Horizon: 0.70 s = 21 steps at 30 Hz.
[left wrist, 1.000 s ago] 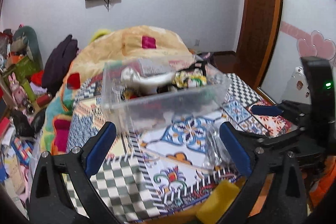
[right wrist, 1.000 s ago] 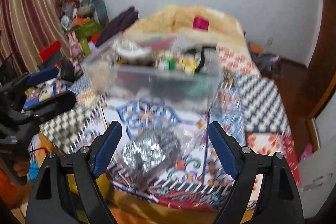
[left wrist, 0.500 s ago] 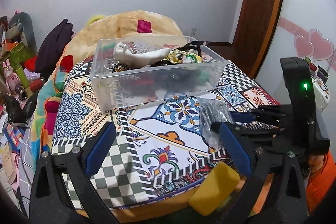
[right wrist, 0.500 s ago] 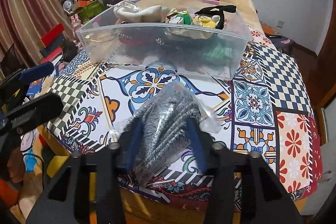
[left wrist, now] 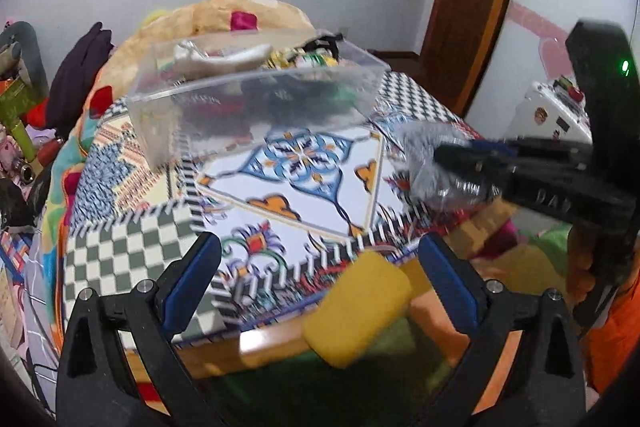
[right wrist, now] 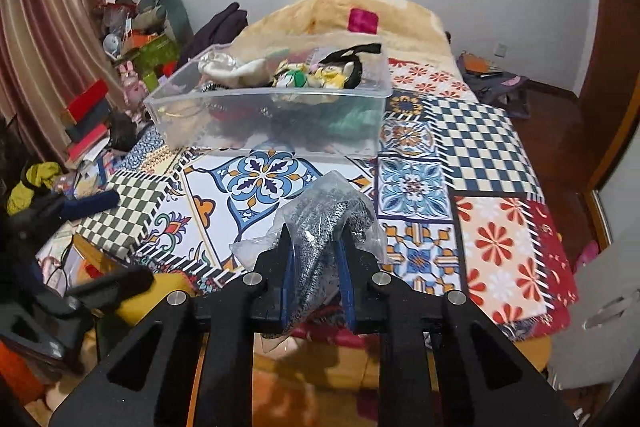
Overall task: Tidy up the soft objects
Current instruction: 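Grasp the silver sparkly pouch with the right tool while the left tool grasps the yellow sponge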
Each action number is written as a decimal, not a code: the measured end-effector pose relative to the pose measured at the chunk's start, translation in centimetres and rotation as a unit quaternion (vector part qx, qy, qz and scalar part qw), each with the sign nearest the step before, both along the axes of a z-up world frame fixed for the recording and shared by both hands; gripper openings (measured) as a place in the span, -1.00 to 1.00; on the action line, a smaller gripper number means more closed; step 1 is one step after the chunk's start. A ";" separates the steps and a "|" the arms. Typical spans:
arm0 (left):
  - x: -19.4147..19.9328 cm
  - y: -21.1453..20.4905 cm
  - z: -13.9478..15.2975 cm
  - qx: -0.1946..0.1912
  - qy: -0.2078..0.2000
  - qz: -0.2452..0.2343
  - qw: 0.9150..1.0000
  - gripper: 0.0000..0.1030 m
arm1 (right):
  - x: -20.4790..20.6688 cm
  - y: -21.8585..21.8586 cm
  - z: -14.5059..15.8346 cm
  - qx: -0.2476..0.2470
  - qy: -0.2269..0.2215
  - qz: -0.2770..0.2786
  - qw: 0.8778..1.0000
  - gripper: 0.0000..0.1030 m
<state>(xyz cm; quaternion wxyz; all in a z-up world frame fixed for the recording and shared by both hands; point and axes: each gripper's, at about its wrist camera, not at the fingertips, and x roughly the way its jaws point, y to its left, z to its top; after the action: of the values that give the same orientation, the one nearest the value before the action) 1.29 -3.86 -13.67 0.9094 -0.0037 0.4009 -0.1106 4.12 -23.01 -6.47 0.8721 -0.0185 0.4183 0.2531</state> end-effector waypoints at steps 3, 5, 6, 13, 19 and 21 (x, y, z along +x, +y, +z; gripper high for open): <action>-0.5 -0.5 -0.7 0.004 0.009 -0.006 1.000 0.94 | -0.2 0.2 0.3 0.002 -0.002 -0.001 1.000 -0.66; -0.7 -0.7 -1.1 0.007 0.014 -0.009 1.000 0.94 | -0.5 0.0 0.6 0.005 -0.004 -0.001 1.000 -0.66; -0.7 -0.8 -1.3 0.008 0.016 -0.011 1.000 0.94 | -0.7 -0.1 0.7 0.007 -0.005 -0.002 1.000 -0.66; -0.5 -0.7 -2.8 -0.005 0.043 -0.024 0.999 -0.04 | -1.1 -0.5 1.1 0.016 -0.010 -0.009 1.000 -0.66; -0.6 -0.7 -2.3 0.005 0.024 -0.022 0.999 -0.31 | -1.0 -0.3 1.1 0.019 -0.009 -0.007 1.000 -0.66; -0.5 -0.6 -1.8 0.009 0.014 -0.019 1.000 -0.31 | -0.9 -0.1 1.1 0.019 -0.009 -0.005 1.000 -0.66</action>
<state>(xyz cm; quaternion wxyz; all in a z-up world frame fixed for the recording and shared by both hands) 0.78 -4.46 -15.44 0.9013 0.0105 0.4148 -0.1244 3.26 -23.14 -5.35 0.8774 -0.0015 0.4055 0.2563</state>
